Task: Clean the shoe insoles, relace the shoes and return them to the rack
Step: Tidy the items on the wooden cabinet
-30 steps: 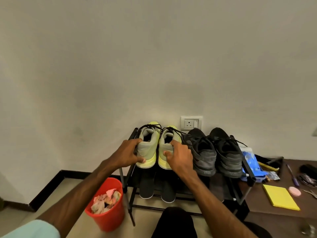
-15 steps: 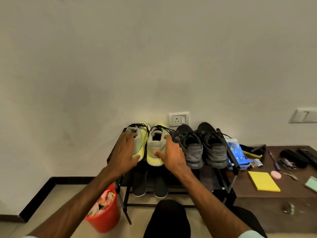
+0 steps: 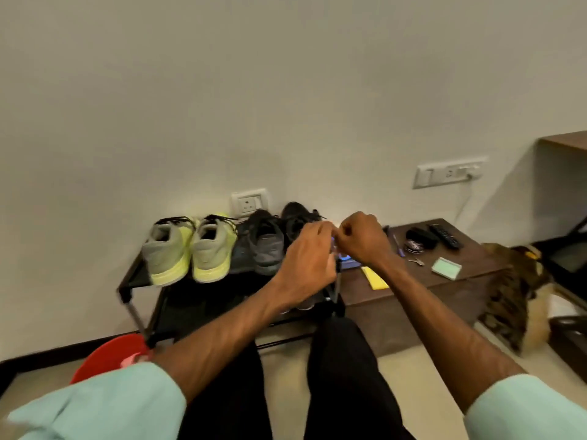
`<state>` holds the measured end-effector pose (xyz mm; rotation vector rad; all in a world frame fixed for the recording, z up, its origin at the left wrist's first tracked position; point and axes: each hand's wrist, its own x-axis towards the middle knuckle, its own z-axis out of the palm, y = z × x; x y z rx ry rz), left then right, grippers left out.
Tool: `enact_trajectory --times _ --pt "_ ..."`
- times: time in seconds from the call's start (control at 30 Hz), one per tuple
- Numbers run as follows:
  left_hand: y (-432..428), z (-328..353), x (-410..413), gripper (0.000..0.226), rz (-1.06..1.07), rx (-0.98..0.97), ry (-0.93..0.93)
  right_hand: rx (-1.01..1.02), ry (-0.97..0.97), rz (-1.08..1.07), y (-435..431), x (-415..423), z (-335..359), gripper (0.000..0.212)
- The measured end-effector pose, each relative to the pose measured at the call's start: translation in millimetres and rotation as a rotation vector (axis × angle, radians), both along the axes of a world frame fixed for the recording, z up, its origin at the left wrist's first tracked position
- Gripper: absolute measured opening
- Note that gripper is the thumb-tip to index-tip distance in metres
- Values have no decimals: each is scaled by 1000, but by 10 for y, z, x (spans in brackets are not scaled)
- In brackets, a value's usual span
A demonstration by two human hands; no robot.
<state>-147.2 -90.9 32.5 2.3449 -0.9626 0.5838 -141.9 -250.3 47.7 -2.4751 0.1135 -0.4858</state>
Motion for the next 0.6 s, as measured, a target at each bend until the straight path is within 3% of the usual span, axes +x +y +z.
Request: enact_trajectory --times 0.2,0.33,0.5,0.53,0.6 --pt "-1411 -704 -18 29 -152 132 195 138 370 -71 -1516 -476 -689 48" --pt "-2158 -1410 51 20 -169 312 463 286 545 -295 -2347 -622 -1677 37" --pt "-2807 -2366 367 21 -40 277 807 415 525 -475 -3008 -472 -3414 21" --pt "-2906 -2511 434 22 -14 229 859 440 500 -491 -3001 -394 -3512 18" --pt "-3126 -2798 552 49 22 124 980 475 450 -506 -2918 -180 -3394 8"
